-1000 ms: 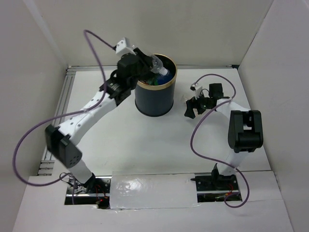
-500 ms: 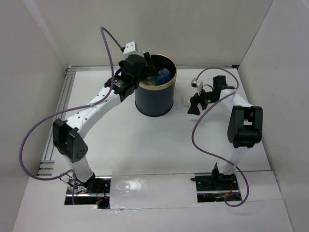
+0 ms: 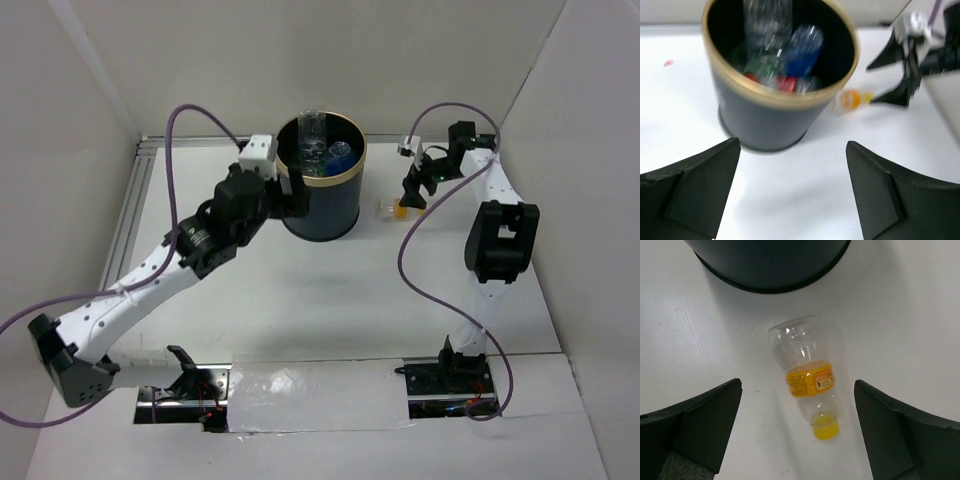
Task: Put the plastic bottles in the bin
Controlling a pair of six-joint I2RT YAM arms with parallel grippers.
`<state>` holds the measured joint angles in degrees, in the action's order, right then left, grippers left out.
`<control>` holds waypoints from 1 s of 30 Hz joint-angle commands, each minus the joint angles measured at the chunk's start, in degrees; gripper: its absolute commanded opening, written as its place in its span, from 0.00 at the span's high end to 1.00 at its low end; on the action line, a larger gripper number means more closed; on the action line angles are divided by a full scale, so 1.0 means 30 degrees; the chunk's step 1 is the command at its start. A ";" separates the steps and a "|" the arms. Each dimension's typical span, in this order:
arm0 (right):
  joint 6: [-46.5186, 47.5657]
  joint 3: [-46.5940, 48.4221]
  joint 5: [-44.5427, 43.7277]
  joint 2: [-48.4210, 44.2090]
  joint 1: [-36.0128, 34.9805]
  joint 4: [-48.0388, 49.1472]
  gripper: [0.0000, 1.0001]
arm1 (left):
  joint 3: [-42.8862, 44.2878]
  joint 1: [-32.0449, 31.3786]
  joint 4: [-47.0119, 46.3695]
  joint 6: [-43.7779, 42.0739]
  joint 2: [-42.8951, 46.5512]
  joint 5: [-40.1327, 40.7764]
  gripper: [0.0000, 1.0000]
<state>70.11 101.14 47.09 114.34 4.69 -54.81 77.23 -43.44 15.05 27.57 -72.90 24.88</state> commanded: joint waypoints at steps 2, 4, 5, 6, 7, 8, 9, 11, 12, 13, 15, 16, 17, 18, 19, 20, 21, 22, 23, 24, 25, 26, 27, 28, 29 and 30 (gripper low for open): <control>-0.2090 0.0827 -0.0841 -0.0577 -0.0887 -0.0147 0.00 | -0.3326 -0.0489 0.1044 0.0737 0.3289 0.0405 0.00; -0.1896 0.0827 -0.2355 -0.1082 -0.1443 0.0541 0.00 | -0.4440 -0.0490 0.1398 0.2079 0.4461 0.0582 0.00; -0.1604 0.0827 -0.2918 -0.1084 -0.1707 0.0776 0.00 | -0.5518 -0.0490 0.1400 0.2436 0.5511 0.0582 0.00; -0.0702 0.0595 -0.3939 -0.0736 -0.1970 0.1243 0.00 | -0.6399 -0.0490 0.1603 0.3107 0.6363 0.0582 0.00; -0.0171 0.0592 -0.4384 -0.0732 -0.1973 0.1247 0.00 | -0.6408 -0.0490 0.1605 0.3375 0.6372 0.0582 0.00; 0.0501 0.0592 -0.4678 -0.0384 -0.1973 0.1247 0.00 | -0.6756 -0.0490 0.1605 0.3610 0.6662 0.0582 0.00; 0.1059 0.0592 -0.4913 0.0461 -0.1973 0.0754 0.00 | -0.7194 -0.0665 0.1837 0.3844 0.6868 0.0582 0.00; 0.2319 0.0766 -0.5177 0.1315 -0.1973 -0.0037 0.00 | -0.7460 -0.0666 0.2247 0.4256 0.7133 0.0582 0.00; 0.2760 0.0768 -0.5179 0.1841 -0.1973 -0.0506 0.00 | -0.7724 -0.0666 0.2249 0.4517 0.7336 0.0582 0.00; 0.3083 0.0565 -0.5556 0.1846 -0.2147 -0.0510 0.00 | -0.7726 -0.0840 0.2452 0.4694 0.7338 0.0379 0.00; 0.3350 -0.0750 -0.6056 0.1846 -0.2149 0.0244 0.00 | -0.8193 -0.1045 0.2629 0.4872 0.7338 0.0377 0.00; 0.3350 -0.1248 -0.6261 0.1672 -0.2352 0.0628 0.00 | -0.8195 -0.1047 0.2630 0.5075 0.7541 0.0377 0.00; 0.3640 -0.2007 -0.6785 0.1670 -0.2354 0.0922 0.00 | -0.8485 -0.1221 0.2630 0.5251 0.7543 0.0377 0.00; 0.3643 -0.2334 -0.7081 0.1670 -0.2354 0.1215 0.00 | -0.8894 -0.1223 0.2804 0.5543 0.7543 0.0377 0.00; 0.3643 -0.2540 -0.7403 0.1931 -0.2528 0.1914 0.00 | -0.9101 -0.1455 0.2806 0.5719 0.7543 0.0377 0.00; 0.3643 -0.2745 -0.8015 0.2166 -0.2530 0.2385 0.00 | -0.9306 -0.1457 0.2806 0.6127 0.7543 0.0377 0.00; 0.3411 -0.2922 -0.8340 0.2400 -0.2530 0.2883 0.00 | -0.9656 -0.1660 0.2806 0.6305 0.7543 0.0377 0.00; 0.3235 -0.3155 -0.8633 0.2867 -0.2704 0.3700 0.00 | -0.9660 -0.1662 0.2603 0.6481 0.7369 0.0377 0.00; 0.3059 -0.3158 -0.8839 0.3045 -0.2705 0.3969 0.02 | -0.9863 -0.1865 0.2601 0.6744 0.7194 0.0174 0.00; 0.2825 -0.3158 -0.9015 0.3047 -0.2705 0.3972 0.05 | -0.9865 -0.1867 0.2427 0.6921 0.7018 0.0172 0.00; 0.2823 -0.2984 -0.9017 0.3250 -0.2705 0.3508 0.11 | -0.9865 -0.2331 0.2425 0.7096 0.6813 0.0172 0.00; 0.2823 -0.2721 -0.8640 0.3252 -0.2705 0.3010 0.25 | -0.9865 -0.2539 0.2425 0.7098 0.6521 0.0346 0.00; 0.2823 -0.2022 -0.7766 0.2991 -0.2705 0.2396 0.35 | -0.9865 -0.2715 0.2425 0.7533 0.6518 0.0348 0.00; 0.2823 -0.1725 -0.7177 0.2322 -0.2502 0.1143 0.44 | -1.0271 -0.3152 0.2425 0.7712 0.6518 0.0551 0.00; 0.2823 -0.1432 -0.6505 0.1822 -0.2326 0.0666 0.51 | -1.0478 -0.3330 0.2425 0.7916 0.6518 0.0553 0.00; 0.2823 -0.1081 -0.5077 0.1266 -0.2150 0.0110 0.65 | -1.0683 -0.3506 0.2425 0.8296 0.6518 0.0553 0.00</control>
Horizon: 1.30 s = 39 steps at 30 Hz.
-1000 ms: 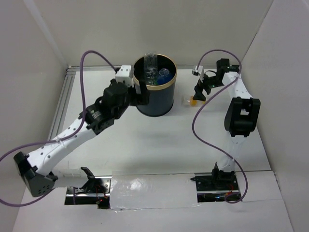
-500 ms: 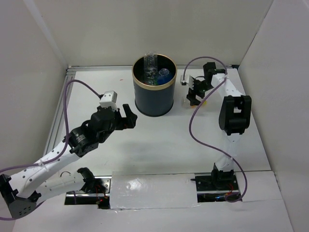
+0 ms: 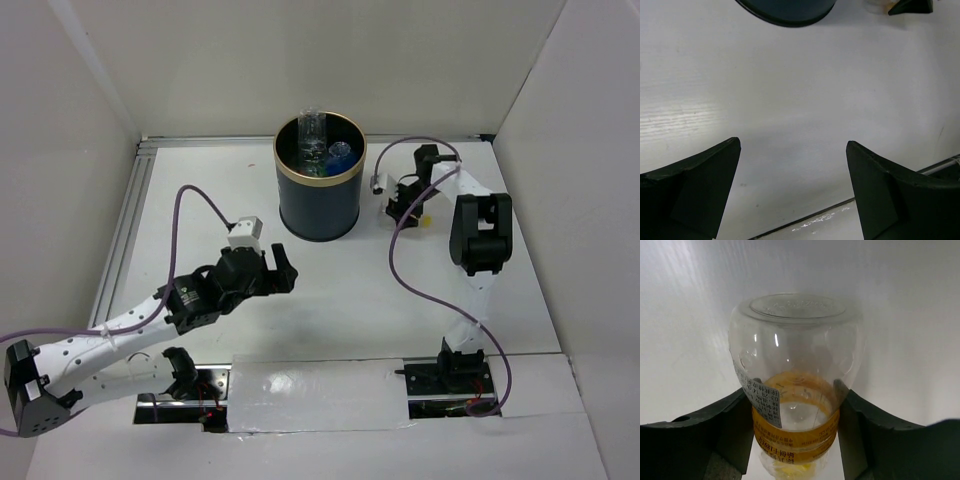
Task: Put the plastic bottles in the bin
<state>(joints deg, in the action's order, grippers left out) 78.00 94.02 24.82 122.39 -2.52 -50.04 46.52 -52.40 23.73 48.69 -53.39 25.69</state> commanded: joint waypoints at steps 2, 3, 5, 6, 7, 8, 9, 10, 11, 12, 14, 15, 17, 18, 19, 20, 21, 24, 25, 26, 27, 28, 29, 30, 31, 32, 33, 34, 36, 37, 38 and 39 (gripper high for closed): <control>0.0193 0.3019 0.3703 -0.3115 0.0634 -0.3143 0.76 | -0.1237 -0.0958 -0.0672 0.1728 0.0012 0.0459 0.00; 0.0193 0.4737 0.4986 -0.3642 0.0636 -0.3646 0.81 | -0.1501 -0.0960 -0.0875 0.2165 0.0012 0.0459 0.00; -0.0623 0.6620 0.6340 -0.4987 0.0636 -0.4003 0.83 | -0.2351 -0.1136 -0.1548 0.2345 0.0012 0.0459 0.00; -0.1759 0.7529 0.6926 -0.5343 0.0636 -0.3626 0.83 | -0.2556 -0.1136 -0.1870 0.2345 0.0012 0.0459 0.00; -0.2727 0.8814 0.8005 -0.5695 0.0404 -0.2926 0.83 | -0.2732 -0.1136 -0.2569 0.2345 0.0012 0.0459 0.00; -0.3897 0.9117 0.8567 -0.6423 0.0025 -0.0512 0.83 | -0.2734 -0.1136 -0.2867 0.2345 0.0012 0.0285 0.00; -0.6519 0.9120 0.9066 -0.6779 -0.0211 0.1078 0.83 | -0.2734 -0.1136 -0.3073 0.2113 -0.0162 0.0283 0.00; -0.7851 0.8482 0.9796 -0.7130 -0.0503 0.2835 0.81 | -0.2734 -0.1136 -0.3075 0.1734 -0.0541 0.0283 0.00; -0.9140 0.7982 0.9803 -0.7424 -0.1289 0.4621 0.78 | -0.2560 -0.1136 -0.3278 0.1556 -0.0806 0.0283 0.00; -1.0371 0.7513 1.0035 -0.7630 -0.1761 0.7801 0.73 | -0.2239 -0.1136 -0.3280 0.1380 -0.1040 0.0283 0.00; -1.1848 0.7535 1.0212 -0.7139 -0.3424 0.9089 0.67 | -0.1975 -0.1136 -0.3280 0.1115 -0.1451 0.0049 0.00; -1.1848 0.8060 0.9836 -0.6032 -0.4045 0.8570 0.67 | -0.1972 -0.1136 -0.3280 0.1115 -0.1627 0.0049 0.00; -1.1848 0.9608 0.9485 -0.4796 -0.5013 0.7953 0.67 | -0.1972 -0.1136 -0.3514 0.0707 -0.1629 -0.0156 0.00; -1.2400 0.9908 0.9249 -0.3775 -0.5714 0.7950 0.67 | -0.1972 -0.1136 -0.3514 0.0705 -0.1455 -0.0156 0.00; -1.2405 1.0114 0.8986 -0.3388 -0.6069 0.7950 0.67 | -0.1972 -0.1310 -0.3514 0.0705 -0.1453 -0.0156 0.00; -1.2637 1.0290 0.8548 -0.3094 -0.6276 0.7950 0.65 | -0.2146 -0.1312 -0.3514 0.0705 -0.1250 -0.0156 0.00; -1.2639 1.0292 0.8341 -0.2569 -0.6481 0.8211 0.62 | -0.2148 -0.1312 -0.3514 0.0705 -0.1248 -0.0156 0.00; -1.2317 1.0731 0.7579 -0.2156 -0.6746 0.7366 0.41 | -0.2527 -0.1312 -0.3340 0.0937 -0.0400 0.0049 0.00; -1.2143 1.0731 0.7577 -0.2153 -0.6746 0.7016 0.36 | -0.2761 -0.1312 -0.3338 0.0939 -0.0195 0.0049 0.00; -1.2141 1.0905 0.7577 -0.2153 -0.6485 0.6839 0.30 | -0.2763 -0.1312 -0.3338 0.1113 0.0155 0.0223 0.00; -1.2141 1.0907 0.7345 -0.2153 -0.6280 0.6837 0.11 | -0.3053 -0.1312 -0.3338 0.1115 0.0332 0.0225 0.00; -1.2141 1.1139 0.7342 -0.2153 -0.6278 0.6199 0.00 | -0.3230 -0.1312 -0.3338 0.1115 0.0334 0.0225 0.00; -1.2460 1.1373 0.7342 -0.2153 -0.6104 0.6192 0.00 | -0.3232 -0.1312 -0.3338 0.1115 0.0508 0.0225 0.00; -1.2899 1.1579 0.7342 -0.2849 -0.5928 0.5960 0.00 | -0.3058 -0.1312 -0.3338 0.1115 0.0510 0.0225 0.00; -1.3222 1.1581 0.7342 -0.2856 -0.5926 0.5958 0.00 | -0.3056 -0.1312 -0.3338 0.1115 0.0510 0.0225 0.00; -1.3602 1.1581 0.7342 -0.3176 -0.5926 0.5958 0.00 | -0.3056 -0.1312 -0.3338 0.0941 0.0307 0.0225 0.00; -1.4186 1.1581 0.6907 -0.3991 -0.5926 0.6190 0.00 | -0.2795 -0.1312 -0.3338 0.0939 0.0073 0.0225 0.00; -1.4859 1.1581 0.6526 -0.4492 -0.5723 0.6395 0.00 | -0.2503 -0.1312 -0.3338 0.0707 0.0071 0.0225 0.00; -1.6705 1.0650 0.4363 -0.5517 -0.5547 0.6573 0.00 | -0.2210 -0.1312 -0.3338 0.0238 -0.0134 0.0225 0.00; -1.7292 1.0179 0.3455 -0.6567 -0.5255 0.6776 0.00 | -0.1946 -0.1312 -0.3338 0.0062 -0.0134 0.0225 0.00; -1.8081 0.9681 0.2634 -0.7070 -0.5020 0.6546 0.00 | -0.1943 -0.1486 -0.3338 -0.0404 -0.0309 0.0225 0.00; -1.8379 0.8487 0.1291 -0.7539 -0.4380 0.6225 0.00 | -0.1653 -0.1488 -0.3338 -0.0640 -0.0310 0.0399 0.00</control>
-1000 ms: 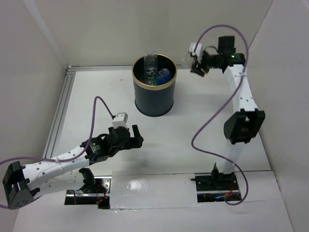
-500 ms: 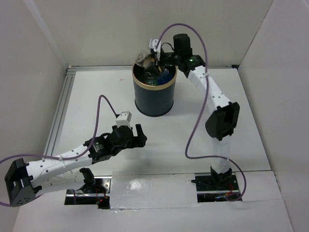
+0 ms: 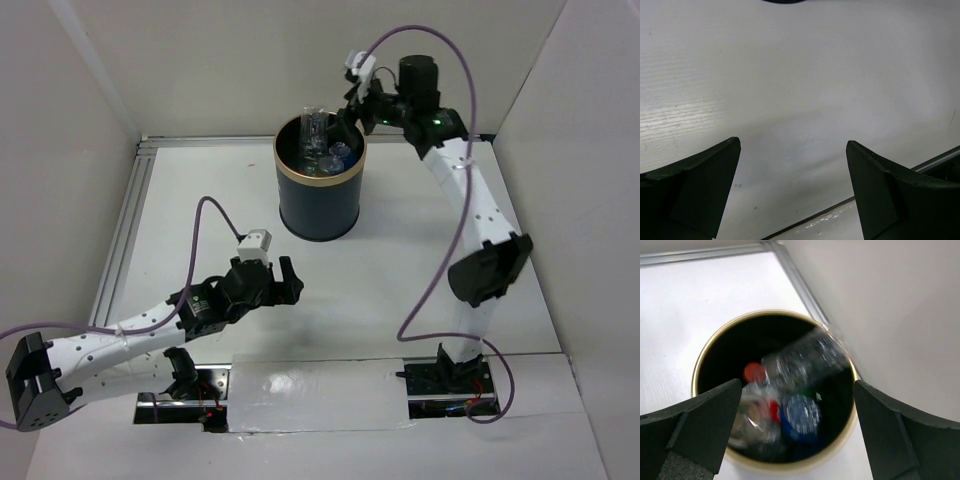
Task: Put the plastic bottles in the bin
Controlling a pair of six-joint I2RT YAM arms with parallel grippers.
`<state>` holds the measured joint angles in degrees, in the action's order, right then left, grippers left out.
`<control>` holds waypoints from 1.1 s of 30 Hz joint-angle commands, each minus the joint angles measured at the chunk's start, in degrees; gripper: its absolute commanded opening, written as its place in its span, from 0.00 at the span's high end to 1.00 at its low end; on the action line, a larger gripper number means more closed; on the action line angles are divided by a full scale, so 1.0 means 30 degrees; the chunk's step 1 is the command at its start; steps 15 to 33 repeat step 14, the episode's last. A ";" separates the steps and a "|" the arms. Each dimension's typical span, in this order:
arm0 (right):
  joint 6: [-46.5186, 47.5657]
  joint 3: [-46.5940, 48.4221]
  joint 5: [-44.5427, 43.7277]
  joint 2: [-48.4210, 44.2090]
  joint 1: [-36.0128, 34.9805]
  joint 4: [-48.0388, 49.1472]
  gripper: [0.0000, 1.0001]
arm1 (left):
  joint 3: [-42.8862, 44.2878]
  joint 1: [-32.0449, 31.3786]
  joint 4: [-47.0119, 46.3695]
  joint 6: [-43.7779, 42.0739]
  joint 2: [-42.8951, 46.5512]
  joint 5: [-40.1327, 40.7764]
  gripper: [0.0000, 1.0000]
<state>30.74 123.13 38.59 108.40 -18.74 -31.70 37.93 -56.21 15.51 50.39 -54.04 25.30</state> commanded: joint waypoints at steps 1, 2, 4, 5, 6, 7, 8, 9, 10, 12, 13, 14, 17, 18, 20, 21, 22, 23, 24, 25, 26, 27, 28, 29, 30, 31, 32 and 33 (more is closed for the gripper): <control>-0.3007 -0.2012 -0.4066 -0.3867 0.1381 -0.0558 0.00 | 0.1474 -0.0220 -0.0599 -0.1472 -0.0092 0.0532 0.00; -0.3881 -0.2977 -0.5002 -0.4428 0.1703 -0.0768 0.00 | 0.1477 -0.0220 -0.0773 -0.1707 -0.0092 0.0735 0.00; -0.4532 -0.6753 -0.7756 -0.5746 0.2609 -0.0770 0.00 | 0.1885 -0.0220 -0.0949 -0.2439 -0.0092 0.0911 0.00; -0.4795 -0.8158 -0.8577 -0.7376 0.2876 -0.0596 0.00 | 0.1887 -0.0220 -0.0950 -0.2674 -0.0092 0.0913 0.00; -0.5639 -0.9652 -0.9310 -0.8321 0.3226 -0.0159 0.00 | 0.1887 -0.0220 -0.0950 -0.2908 -0.0092 0.1116 0.00; -0.5822 -1.2480 -1.0188 -0.9287 0.3868 0.0222 0.00 | 0.2090 -0.0220 -0.0950 -0.2910 -0.0092 0.1292 0.00; -0.5823 -1.3871 -1.0400 -1.1298 0.4222 0.1009 0.00 | 0.2092 -0.0220 -0.0950 -0.2910 -0.0092 0.1525 0.00; -0.6055 -1.5220 -1.0605 -1.2305 0.4545 0.1394 0.00 | 0.2092 -0.0220 -0.0950 -0.3113 -0.0295 0.1528 0.00; -0.6261 -1.7640 -1.0781 -1.3214 0.5012 0.1688 0.00 | 0.2266 -0.0220 -0.1124 -0.3347 -0.0297 0.1528 0.00; -0.6524 -1.9939 -1.1686 -1.5939 0.5367 0.2684 0.00 | 0.2442 -0.0220 -0.1300 -0.3526 -0.0502 0.1528 0.00; -0.7078 -2.1806 -1.1952 -1.6731 0.5630 0.2919 0.00 | 0.2444 -0.0046 -0.1302 -0.3961 -0.0908 0.1528 0.00; -0.7083 -2.2608 -1.1752 -1.8073 0.6270 0.2921 0.00 | 0.2618 -0.0044 -0.1302 -0.4139 -0.1086 0.1528 0.00; -0.7083 -2.2608 -1.1752 -1.8073 0.6270 0.2921 0.00 | 0.2618 -0.0044 -0.1302 -0.4139 -0.1086 0.1528 0.00; -0.7083 -2.2608 -1.1752 -1.8073 0.6270 0.2921 0.00 | 0.2618 -0.0044 -0.1302 -0.4139 -0.1086 0.1528 0.00; -0.7083 -2.2608 -1.1752 -1.8073 0.6270 0.2921 0.00 | 0.2618 -0.0044 -0.1302 -0.4139 -0.1086 0.1528 0.00; -0.7083 -2.2608 -1.1752 -1.8073 0.6270 0.2921 0.00 | 0.2618 -0.0044 -0.1302 -0.4139 -0.1086 0.1528 0.00; -0.7083 -2.2608 -1.1752 -1.8073 0.6270 0.2921 0.00 | 0.2618 -0.0044 -0.1302 -0.4139 -0.1086 0.1528 0.00; -0.7083 -2.2608 -1.1752 -1.8073 0.6270 0.2921 0.00 | 0.2618 -0.0044 -0.1302 -0.4139 -0.1086 0.1528 0.00; -0.7083 -2.2608 -1.1752 -1.8073 0.6270 0.2921 0.00 | 0.2618 -0.0044 -0.1302 -0.4139 -0.1086 0.1528 0.00; -0.7083 -2.2608 -1.1752 -1.8073 0.6270 0.2921 0.00 | 0.2618 -0.0044 -0.1302 -0.4139 -0.1086 0.1528 0.00; -0.7083 -2.2608 -1.1752 -1.8073 0.6270 0.2921 0.00 | 0.2618 -0.0044 -0.1302 -0.4139 -0.1086 0.1528 0.00; -0.7083 -2.2608 -1.1752 -1.8073 0.6270 0.2921 0.00 | 0.2618 -0.0044 -0.1302 -0.4139 -0.1086 0.1528 0.00; -0.7083 -2.2608 -1.1752 -1.8073 0.6270 0.2921 0.00 | 0.2618 -0.0044 -0.1302 -0.4139 -0.1086 0.1528 0.00; -0.7083 -2.2608 -1.1752 -1.8073 0.6270 0.2921 0.00 | 0.2618 -0.0044 -0.1302 -0.4139 -0.1086 0.1528 0.00; -0.7083 -2.2608 -1.1752 -1.8073 0.6270 0.2921 0.00 | 0.2618 -0.0044 -0.1302 -0.4139 -0.1086 0.1528 0.00; -0.7083 -2.2608 -1.1752 -1.8073 0.6270 0.2921 0.00 | 0.2618 -0.0044 -0.1302 -0.4139 -0.1086 0.1528 0.00; -0.7083 -2.2608 -1.1752 -1.8073 0.6270 0.2921 0.00 | 0.2618 -0.0044 -0.1302 -0.4139 -0.1086 0.1528 0.00; -0.7083 -2.2608 -1.1752 -1.8073 0.6270 0.2921 0.00 | 0.2618 -0.0044 -0.1302 -0.4139 -0.1086 0.1528 0.00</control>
